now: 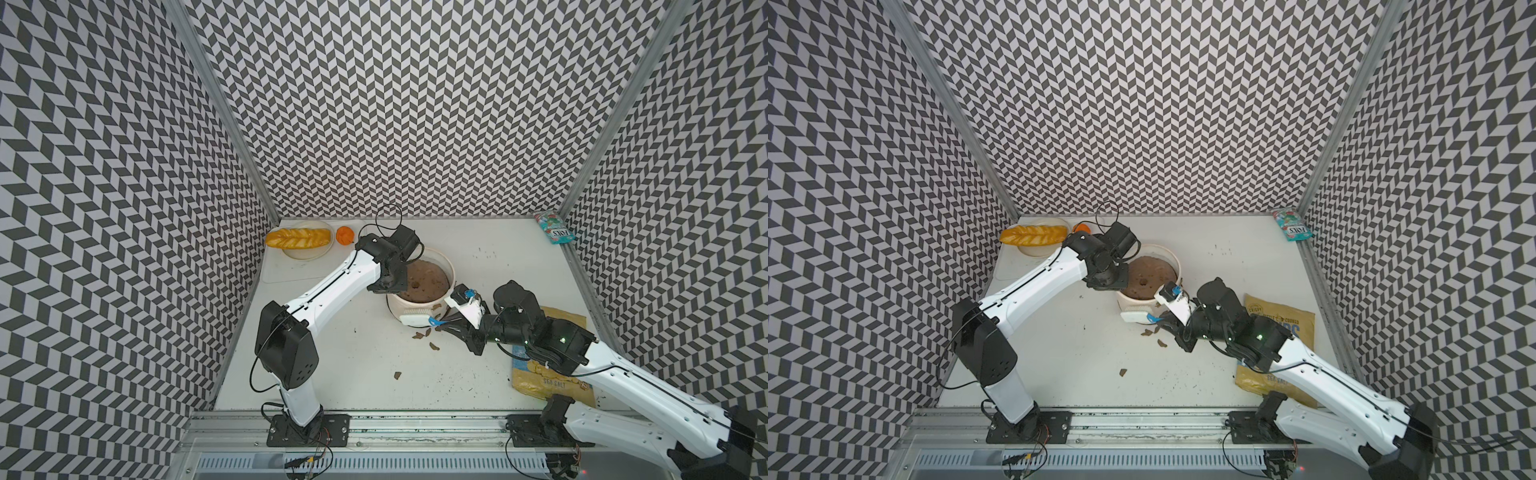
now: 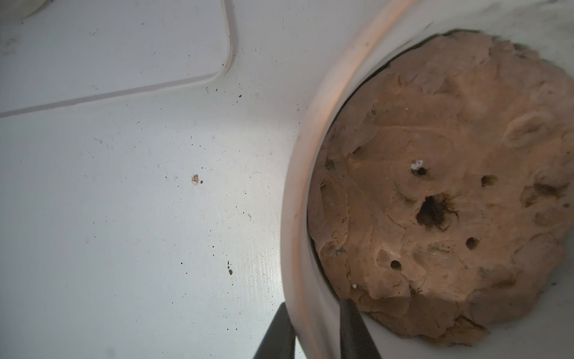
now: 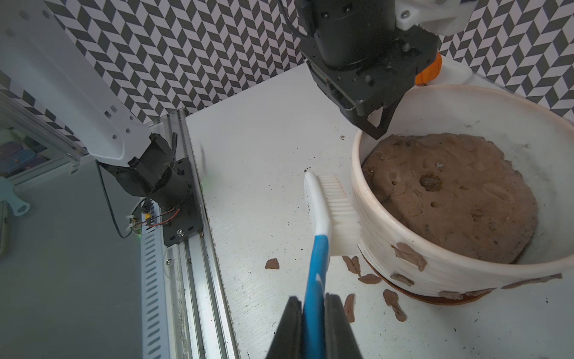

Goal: Scrub the dried mud off the ceramic pot
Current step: Rotate the pot on the tray.

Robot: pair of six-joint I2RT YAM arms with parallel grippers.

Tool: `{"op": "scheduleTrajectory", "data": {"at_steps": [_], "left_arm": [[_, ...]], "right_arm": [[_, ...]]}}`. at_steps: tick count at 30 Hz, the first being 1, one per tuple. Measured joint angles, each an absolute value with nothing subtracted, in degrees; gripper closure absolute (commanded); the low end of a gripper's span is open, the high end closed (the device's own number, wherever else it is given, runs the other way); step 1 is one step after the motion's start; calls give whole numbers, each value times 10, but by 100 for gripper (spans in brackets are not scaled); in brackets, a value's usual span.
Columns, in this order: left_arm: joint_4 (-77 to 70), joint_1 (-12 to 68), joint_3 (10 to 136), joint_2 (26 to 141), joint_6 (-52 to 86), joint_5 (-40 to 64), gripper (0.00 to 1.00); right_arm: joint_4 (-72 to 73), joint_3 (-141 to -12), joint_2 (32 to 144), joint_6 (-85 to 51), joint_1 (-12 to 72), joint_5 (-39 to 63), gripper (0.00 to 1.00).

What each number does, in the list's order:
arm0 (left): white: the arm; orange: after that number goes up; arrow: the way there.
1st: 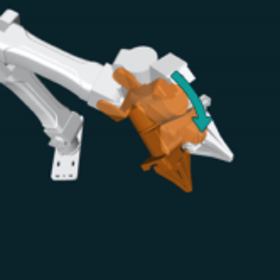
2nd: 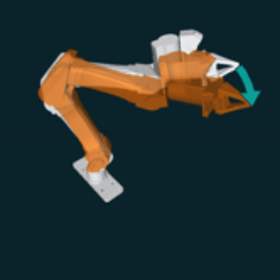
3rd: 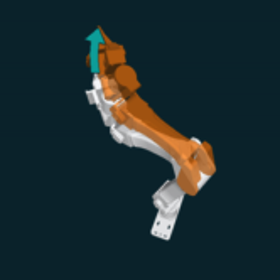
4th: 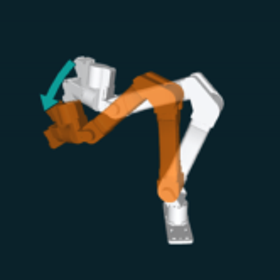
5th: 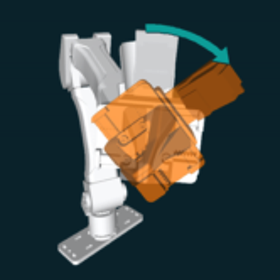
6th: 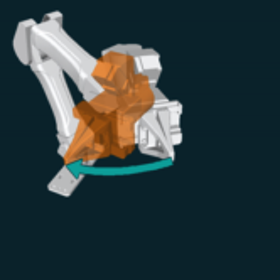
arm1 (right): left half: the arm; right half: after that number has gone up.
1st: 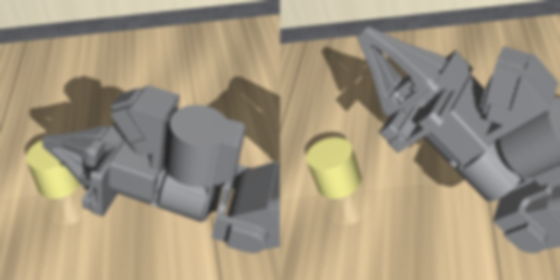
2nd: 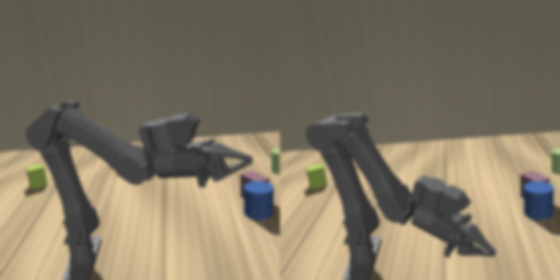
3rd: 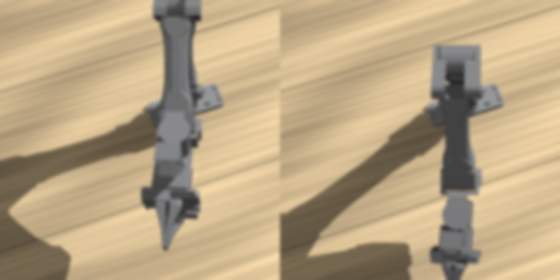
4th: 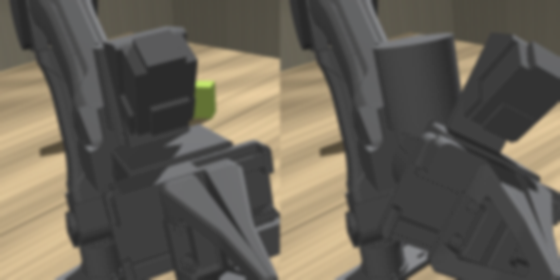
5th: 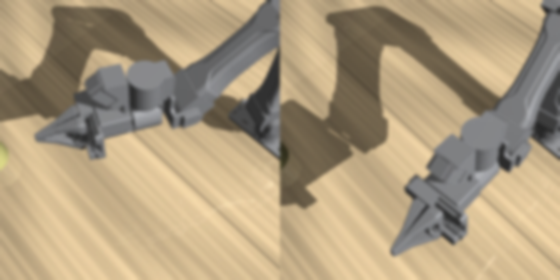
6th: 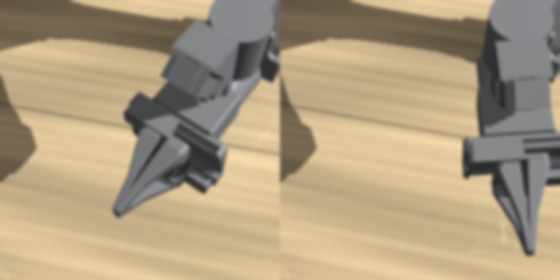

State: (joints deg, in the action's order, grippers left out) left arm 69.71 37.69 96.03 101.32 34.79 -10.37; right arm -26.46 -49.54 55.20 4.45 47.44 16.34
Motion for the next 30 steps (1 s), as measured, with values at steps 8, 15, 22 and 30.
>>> {"op": "scheduleTrajectory", "data": {"at_steps": [8, 15, 22, 30], "left_arm": [[691, 369, 985, 1037, 334, -117, 86], [686, 352, 1004, 1052, 298, -117, 91], [669, 333, 1022, 1069, 246, -112, 98], [666, 317, 1056, 1094, 185, -107, 98]], "right_arm": [[-260, -496, 560, 39, 474, 135, 100], [-274, -517, 598, 43, 476, 113, 100], [-296, -539, 608, 44, 481, 88, 100], [-340, -557, 617, 45, 480, 62, 100]]}}
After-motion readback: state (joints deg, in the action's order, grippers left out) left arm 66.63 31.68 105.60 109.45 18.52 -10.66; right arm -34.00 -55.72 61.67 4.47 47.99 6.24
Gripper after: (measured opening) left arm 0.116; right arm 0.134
